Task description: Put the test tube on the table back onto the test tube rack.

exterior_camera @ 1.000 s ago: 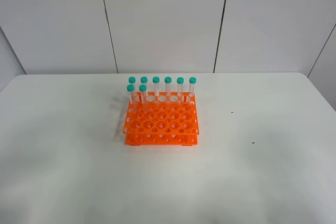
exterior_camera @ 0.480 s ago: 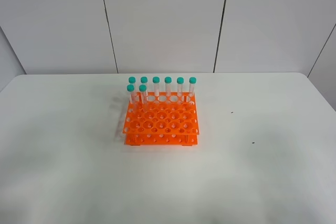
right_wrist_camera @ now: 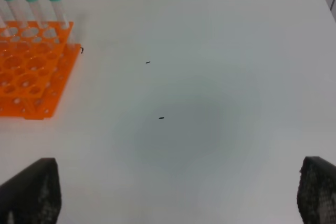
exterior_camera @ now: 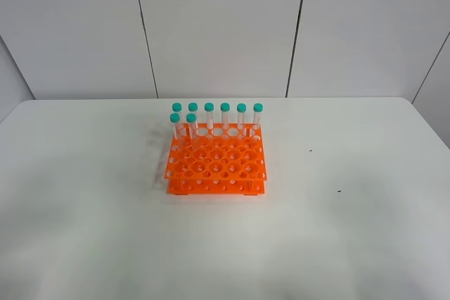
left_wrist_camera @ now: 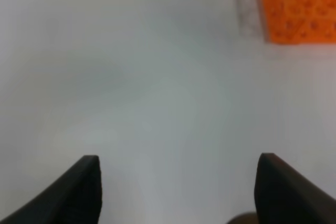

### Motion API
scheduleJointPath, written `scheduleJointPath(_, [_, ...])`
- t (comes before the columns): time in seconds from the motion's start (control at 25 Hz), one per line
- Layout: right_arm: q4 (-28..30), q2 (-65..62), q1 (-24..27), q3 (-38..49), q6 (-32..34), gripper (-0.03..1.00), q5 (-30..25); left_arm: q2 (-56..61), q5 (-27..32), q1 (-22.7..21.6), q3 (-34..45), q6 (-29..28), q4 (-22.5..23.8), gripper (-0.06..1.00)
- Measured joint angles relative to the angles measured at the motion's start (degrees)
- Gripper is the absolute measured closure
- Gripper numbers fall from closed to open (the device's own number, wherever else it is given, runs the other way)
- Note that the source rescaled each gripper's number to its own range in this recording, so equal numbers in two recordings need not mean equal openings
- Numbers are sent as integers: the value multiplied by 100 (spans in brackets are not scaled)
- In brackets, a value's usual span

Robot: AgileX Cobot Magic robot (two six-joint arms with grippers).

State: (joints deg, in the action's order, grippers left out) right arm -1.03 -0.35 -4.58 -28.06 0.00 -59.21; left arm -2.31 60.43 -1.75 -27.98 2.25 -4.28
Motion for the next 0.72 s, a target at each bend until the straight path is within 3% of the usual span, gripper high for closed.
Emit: scheduleJointPath(0.72, [0,0,0,0,0,-3,7,257,0,0,0,4,32,2])
